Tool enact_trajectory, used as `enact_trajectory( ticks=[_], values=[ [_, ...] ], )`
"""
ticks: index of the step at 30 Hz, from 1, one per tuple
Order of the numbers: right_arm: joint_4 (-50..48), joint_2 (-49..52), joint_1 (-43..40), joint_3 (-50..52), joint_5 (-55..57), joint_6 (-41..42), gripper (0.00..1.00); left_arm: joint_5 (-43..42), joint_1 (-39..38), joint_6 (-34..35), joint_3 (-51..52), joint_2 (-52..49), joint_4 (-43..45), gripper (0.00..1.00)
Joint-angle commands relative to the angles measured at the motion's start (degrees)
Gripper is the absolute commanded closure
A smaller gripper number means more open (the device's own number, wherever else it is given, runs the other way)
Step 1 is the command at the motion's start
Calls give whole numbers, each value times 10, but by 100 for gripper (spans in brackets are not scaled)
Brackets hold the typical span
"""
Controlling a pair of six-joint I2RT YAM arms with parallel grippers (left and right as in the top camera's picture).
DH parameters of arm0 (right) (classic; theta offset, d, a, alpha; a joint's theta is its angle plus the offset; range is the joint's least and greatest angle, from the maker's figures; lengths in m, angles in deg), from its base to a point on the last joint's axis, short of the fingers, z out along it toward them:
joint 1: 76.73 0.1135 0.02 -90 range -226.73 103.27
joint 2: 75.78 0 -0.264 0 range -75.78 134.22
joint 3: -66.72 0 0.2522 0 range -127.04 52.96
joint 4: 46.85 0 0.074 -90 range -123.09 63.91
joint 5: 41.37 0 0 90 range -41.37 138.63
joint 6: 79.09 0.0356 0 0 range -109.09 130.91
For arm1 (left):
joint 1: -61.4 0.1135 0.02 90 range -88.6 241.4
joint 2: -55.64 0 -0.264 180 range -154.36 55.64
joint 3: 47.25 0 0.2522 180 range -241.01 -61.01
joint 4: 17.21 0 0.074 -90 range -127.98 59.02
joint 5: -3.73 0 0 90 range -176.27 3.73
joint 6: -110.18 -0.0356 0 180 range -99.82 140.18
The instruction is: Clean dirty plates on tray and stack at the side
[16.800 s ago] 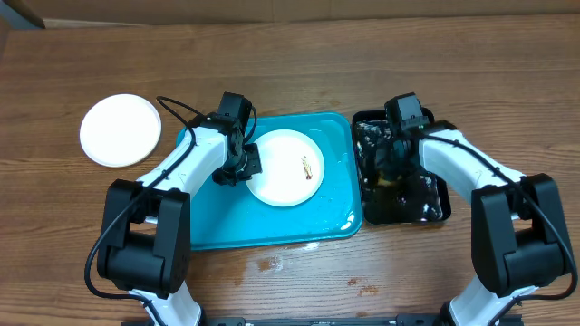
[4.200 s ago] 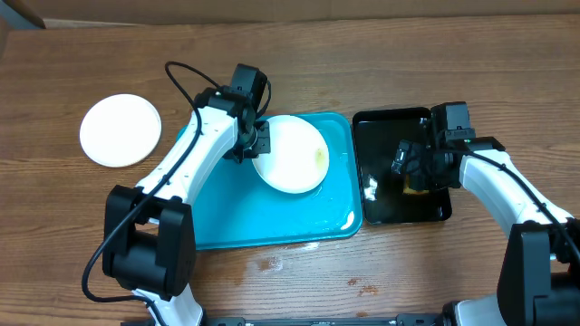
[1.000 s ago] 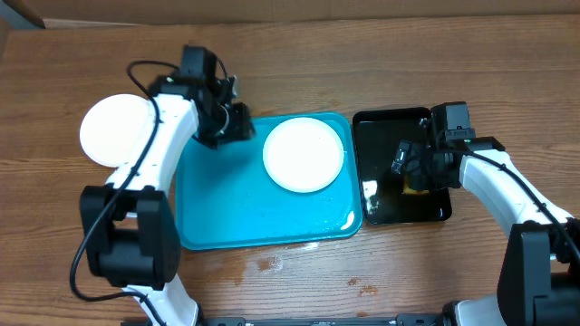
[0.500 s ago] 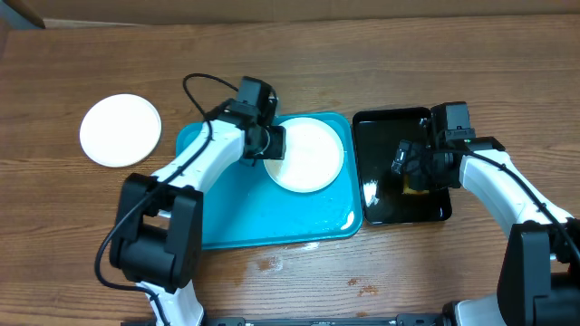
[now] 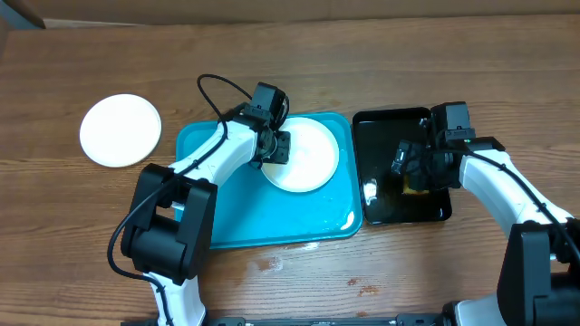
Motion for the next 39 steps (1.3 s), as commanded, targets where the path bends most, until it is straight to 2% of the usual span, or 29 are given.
enact_trajectory(
  ticks=[1,8,17,29,32,37,38,39],
  values=[
    [-2,2,-3,-12,5,0,0,9,3,12,-35,20,-17,52],
    [-2,2,-3,-12,5,0,0,15,4,12,-103,49,-69,51],
    [-2,2,-3,-12,5,0,0,59,4,12,-60,30,-57,50],
    [-2,2,-3,-12,5,0,0,53,7,12,-45,-56,-44,51],
    [-2,2,-3,-12,5,0,0,50,7,12,-45,-61,-46,60],
    [-3,2,-3,-12,5,0,0,51,7,11,-57,-56,-50,91],
    [-2,2,-3,-12,5,0,0,51,7,11,-63,-56,-55,96],
    [-2,2,-3,-12,5,0,0,51,7,10,-70,-56,-62,96]
  ],
)
